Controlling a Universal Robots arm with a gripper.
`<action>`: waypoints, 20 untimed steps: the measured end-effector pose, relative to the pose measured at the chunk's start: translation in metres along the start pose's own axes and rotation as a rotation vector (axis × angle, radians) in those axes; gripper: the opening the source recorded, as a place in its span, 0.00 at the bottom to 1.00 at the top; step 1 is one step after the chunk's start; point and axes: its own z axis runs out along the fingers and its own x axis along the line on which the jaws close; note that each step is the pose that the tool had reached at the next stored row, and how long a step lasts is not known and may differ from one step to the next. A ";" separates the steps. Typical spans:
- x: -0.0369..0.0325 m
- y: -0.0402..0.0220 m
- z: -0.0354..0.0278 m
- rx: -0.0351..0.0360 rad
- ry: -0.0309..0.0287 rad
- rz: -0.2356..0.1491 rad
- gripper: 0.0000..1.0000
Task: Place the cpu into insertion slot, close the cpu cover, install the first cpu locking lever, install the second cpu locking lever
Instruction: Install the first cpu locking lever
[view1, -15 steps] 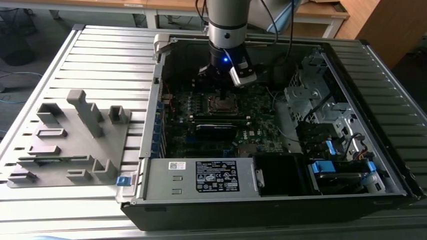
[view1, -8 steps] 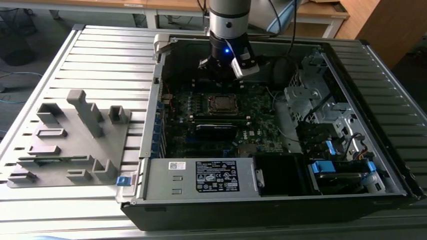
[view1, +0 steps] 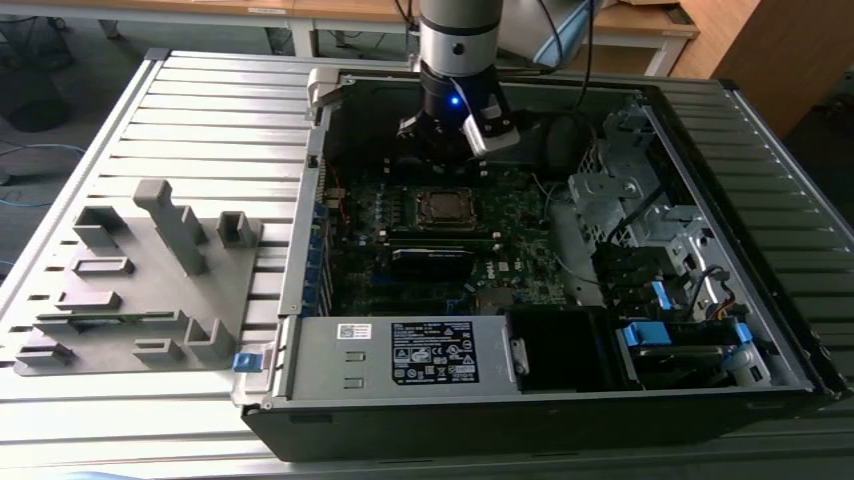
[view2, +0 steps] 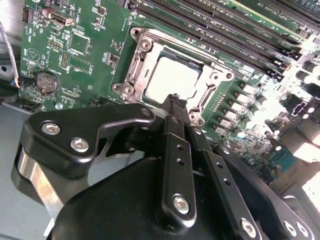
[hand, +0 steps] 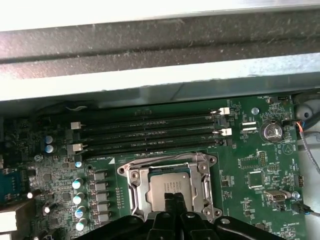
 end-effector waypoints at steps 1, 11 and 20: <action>-0.0009 0.0001 0.0004 0.0001 0.0003 0.001 0.11; -0.0040 -0.0055 0.0130 0.0007 0.0023 0.004 0.11; -0.0039 -0.0076 0.0178 0.0007 0.0023 0.004 0.11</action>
